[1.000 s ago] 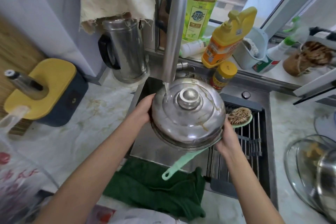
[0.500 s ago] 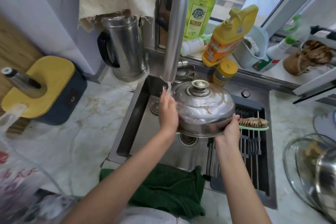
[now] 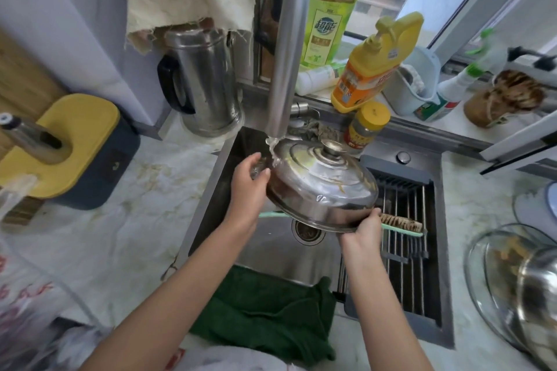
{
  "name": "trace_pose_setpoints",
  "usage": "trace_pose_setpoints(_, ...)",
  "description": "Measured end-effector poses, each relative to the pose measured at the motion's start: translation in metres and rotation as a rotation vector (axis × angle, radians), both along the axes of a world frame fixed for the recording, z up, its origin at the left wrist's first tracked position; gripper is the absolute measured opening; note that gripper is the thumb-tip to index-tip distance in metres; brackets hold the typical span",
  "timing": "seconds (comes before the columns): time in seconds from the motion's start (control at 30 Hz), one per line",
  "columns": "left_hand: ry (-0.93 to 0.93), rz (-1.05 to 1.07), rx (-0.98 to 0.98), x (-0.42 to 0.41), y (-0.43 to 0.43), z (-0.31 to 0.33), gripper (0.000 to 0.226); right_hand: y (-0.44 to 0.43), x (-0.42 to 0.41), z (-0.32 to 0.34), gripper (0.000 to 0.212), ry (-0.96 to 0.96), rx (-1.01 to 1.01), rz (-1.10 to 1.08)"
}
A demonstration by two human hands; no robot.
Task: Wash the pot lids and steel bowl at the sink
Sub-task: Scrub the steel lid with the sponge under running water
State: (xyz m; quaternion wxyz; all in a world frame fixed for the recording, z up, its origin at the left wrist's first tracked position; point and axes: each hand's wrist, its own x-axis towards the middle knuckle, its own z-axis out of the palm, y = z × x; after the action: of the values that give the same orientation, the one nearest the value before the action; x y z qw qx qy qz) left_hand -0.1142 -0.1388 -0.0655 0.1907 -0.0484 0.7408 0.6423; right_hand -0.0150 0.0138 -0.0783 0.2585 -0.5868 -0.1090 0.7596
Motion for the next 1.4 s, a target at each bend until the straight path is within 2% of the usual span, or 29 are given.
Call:
trace_pose_setpoints(0.03, -0.109, 0.045, -0.009, -0.005, 0.000, 0.002, 0.029, -0.005, -0.001, -0.004, 0.025, 0.012, -0.008, 0.013)
trace_pose_setpoints(0.07, -0.281, 0.082, 0.058, -0.010, 0.001, 0.006, 0.015, -0.010, -0.001, -0.008, 0.028, 0.020, -0.016, 0.026)
trace_pose_setpoints(0.1, -0.484, 0.113, 0.166, -0.016, 0.001, 0.009, 0.014, -0.015, 0.000, -0.012, 0.030, 0.031, -0.017, 0.032)
trace_pose_setpoints(0.13, -0.661, 0.138, 0.270, -0.019, -0.001, 0.015, 0.023, -0.019, -0.001, -0.012, 0.029, 0.045, -0.021, 0.026)
trace_pose_setpoints(0.2, -0.793, 0.189, 0.392, -0.020, -0.007, 0.019, 0.031, -0.022, 0.000, -0.015, 0.026, 0.062, -0.027, 0.062)
trace_pose_setpoints(0.3, -0.708, 0.249, 0.416, -0.019, -0.010, 0.017, 0.032, -0.018, 0.003, -0.017, 0.027, 0.036, -0.030, 0.274)
trace_pose_setpoints(0.37, -0.622, 0.281, 0.419, -0.020, -0.008, 0.017, 0.030, -0.012, 0.007, -0.016, 0.026, -0.101, 0.065, 0.525)
trace_pose_setpoints(0.47, -0.477, 0.240, 0.328, -0.024, -0.006, 0.012, 0.034, 0.003, 0.010, -0.015, 0.021, -0.340, 0.369, 0.851)
trace_pose_setpoints(0.53, -0.385, 0.219, 0.263, -0.029, -0.006, 0.012, 0.039, 0.014, 0.011, -0.007, 0.018, -0.644, 0.680, 1.144)
trace_pose_setpoints(0.57, -0.319, 0.199, 0.218, -0.030, -0.005, 0.014, 0.038, 0.019, 0.011, 0.002, 0.024, -0.775, 0.830, 1.261)
trace_pose_setpoints(0.6, -0.254, 0.164, 0.176, -0.031, -0.003, 0.017, 0.036, 0.023, 0.010, 0.010, 0.038, -0.802, 0.940, 1.303)
trace_pose_setpoints(0.67, -0.163, 0.086, 0.117, -0.030, 0.000, 0.017, 0.032, 0.025, 0.008, 0.031, 0.081, -0.568, 1.028, 1.319)
trace_pose_setpoints(0.7, -0.158, 0.065, 0.103, -0.028, 0.003, 0.016, 0.032, 0.020, 0.005, 0.043, 0.093, -0.422, 1.045, 1.352)
trace_pose_setpoints(0.73, -0.173, 0.056, 0.098, -0.026, 0.006, 0.015, 0.033, 0.014, 0.002, 0.051, 0.091, -0.308, 1.079, 1.423)
trace_pose_setpoints(0.8, -0.248, 0.088, 0.111, -0.025, 0.013, 0.014, 0.033, -0.001, -0.005, 0.057, 0.066, -0.223, 1.208, 1.528)
trace_pose_setpoints(0.87, -0.327, 0.136, 0.142, -0.028, 0.017, 0.013, 0.030, -0.020, -0.016, 0.060, 0.049, -0.299, 1.386, 1.527)
trace_pose_setpoints(0.97, -0.361, 0.148, 0.139, -0.031, 0.018, 0.014, 0.029, -0.044, -0.013, 0.058, 0.048, -0.427, 1.597, 1.677)
trace_pose_setpoints(1.03, -0.345, 0.183, 0.093, -0.032, 0.019, 0.014, 0.039, -0.053, -0.001, 0.055, 0.049, -0.566, 1.744, 1.796)
trace_pose_setpoints(1.07, -0.333, 0.185, 0.084, -0.032, 0.021, 0.015, 0.042, -0.054, -0.001, 0.054, 0.049, -0.619, 1.777, 1.783)
trace_pose_setpoints(1.17, -0.305, 0.205, 0.105, -0.035, 0.027, 0.021, 0.044, -0.059, -0.024, 0.051, 0.046, -0.738, 1.754, 1.603)
trace_pose_setpoints(1.27, -0.241, 0.244, 0.151, -0.044, 0.027, 0.027, 0.039, -0.066, -0.022, 0.049, 0.048, -0.617, 1.699, 1.501)
trace_pose_setpoints(1.33, -0.231, 0.284, 0.154, -0.051, 0.023, 0.029, 0.038, -0.068, 0.000, 0.043, 0.052, -0.561, 1.724, 1.530)
trace_pose_setpoints(1.4, -0.274, 0.284, 0.129, -0.053, 0.021, 0.025, 0.042, -0.066, 0.010, 0.041, 0.056, -0.658, 1.780, 1.535)
